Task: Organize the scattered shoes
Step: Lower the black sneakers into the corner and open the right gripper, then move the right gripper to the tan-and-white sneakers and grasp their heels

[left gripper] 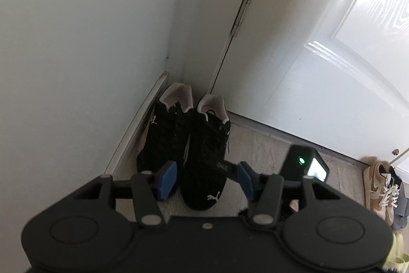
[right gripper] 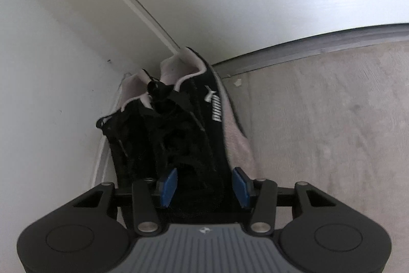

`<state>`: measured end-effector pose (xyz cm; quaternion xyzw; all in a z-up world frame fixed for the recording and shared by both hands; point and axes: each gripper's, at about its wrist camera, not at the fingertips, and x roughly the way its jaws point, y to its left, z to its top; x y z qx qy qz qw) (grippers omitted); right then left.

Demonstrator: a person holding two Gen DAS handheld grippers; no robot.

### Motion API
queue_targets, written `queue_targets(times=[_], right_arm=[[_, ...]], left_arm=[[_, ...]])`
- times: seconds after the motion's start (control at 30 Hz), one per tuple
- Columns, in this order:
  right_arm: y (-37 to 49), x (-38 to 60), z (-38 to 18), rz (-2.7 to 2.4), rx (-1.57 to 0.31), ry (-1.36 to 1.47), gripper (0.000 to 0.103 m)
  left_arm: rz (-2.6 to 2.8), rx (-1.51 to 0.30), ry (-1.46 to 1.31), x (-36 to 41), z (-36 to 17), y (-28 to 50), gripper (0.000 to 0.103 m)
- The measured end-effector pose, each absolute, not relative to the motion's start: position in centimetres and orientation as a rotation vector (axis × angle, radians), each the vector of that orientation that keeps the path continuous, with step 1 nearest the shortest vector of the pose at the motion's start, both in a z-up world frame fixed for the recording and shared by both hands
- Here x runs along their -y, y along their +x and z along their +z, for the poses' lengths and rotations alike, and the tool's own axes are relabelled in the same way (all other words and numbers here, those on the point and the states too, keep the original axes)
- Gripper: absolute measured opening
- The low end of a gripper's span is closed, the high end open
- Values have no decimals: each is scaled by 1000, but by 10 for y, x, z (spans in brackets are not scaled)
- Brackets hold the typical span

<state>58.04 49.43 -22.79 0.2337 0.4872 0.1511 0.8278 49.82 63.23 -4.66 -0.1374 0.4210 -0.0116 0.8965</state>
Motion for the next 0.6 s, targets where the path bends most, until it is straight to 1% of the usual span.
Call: queue_targets(times=[0.03, 0.1, 0.3, 0.47, 0.6], right_arm=[[577, -490, -226, 317, -1031, 492, 61], [566, -476, -220, 299, -1019, 482, 69], [521, -425, -190, 208, -986, 430, 69], [484, -371, -158, 108, -979, 442, 69], [469, -339, -147, 80, -975, 402, 69]], left_arm=[[-25, -870, -286, -632, -46, 497, 54], [-29, -864, -288, -634, -44, 492, 54], [-58, -867, -301, -632, -46, 482, 54], [-87, -867, -311, -613, -42, 470, 54], [-120, -882, -330, -587, -49, 464, 54]])
